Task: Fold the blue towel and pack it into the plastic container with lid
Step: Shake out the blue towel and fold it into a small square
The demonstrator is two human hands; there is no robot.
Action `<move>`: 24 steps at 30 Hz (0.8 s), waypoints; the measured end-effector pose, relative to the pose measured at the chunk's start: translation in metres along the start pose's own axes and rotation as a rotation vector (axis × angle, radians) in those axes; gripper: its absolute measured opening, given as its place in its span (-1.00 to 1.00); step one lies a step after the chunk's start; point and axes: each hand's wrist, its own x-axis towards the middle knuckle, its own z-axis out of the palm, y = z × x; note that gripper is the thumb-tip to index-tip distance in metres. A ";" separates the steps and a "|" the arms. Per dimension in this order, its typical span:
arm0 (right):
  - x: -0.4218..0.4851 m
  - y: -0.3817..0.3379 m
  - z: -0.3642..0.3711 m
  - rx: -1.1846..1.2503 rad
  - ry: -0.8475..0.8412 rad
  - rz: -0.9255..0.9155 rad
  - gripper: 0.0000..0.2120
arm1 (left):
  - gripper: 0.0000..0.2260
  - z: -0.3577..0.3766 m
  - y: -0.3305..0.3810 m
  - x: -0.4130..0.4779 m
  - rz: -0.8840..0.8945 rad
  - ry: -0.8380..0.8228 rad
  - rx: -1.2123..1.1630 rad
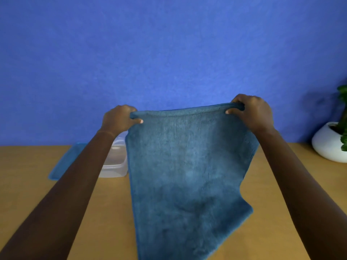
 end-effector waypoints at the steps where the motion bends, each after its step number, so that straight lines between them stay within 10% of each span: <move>1: 0.001 0.002 0.000 -0.025 -0.018 0.008 -0.73 | -0.77 0.000 -0.001 0.001 -0.018 0.031 0.001; 19: 0.040 -0.017 -0.017 -0.072 0.174 0.124 -0.76 | -0.63 -0.037 0.050 0.035 -0.078 0.468 -0.508; 24: 0.040 -0.047 -0.010 0.186 0.042 0.033 -0.79 | -0.77 -0.036 0.093 0.035 0.108 0.377 -0.633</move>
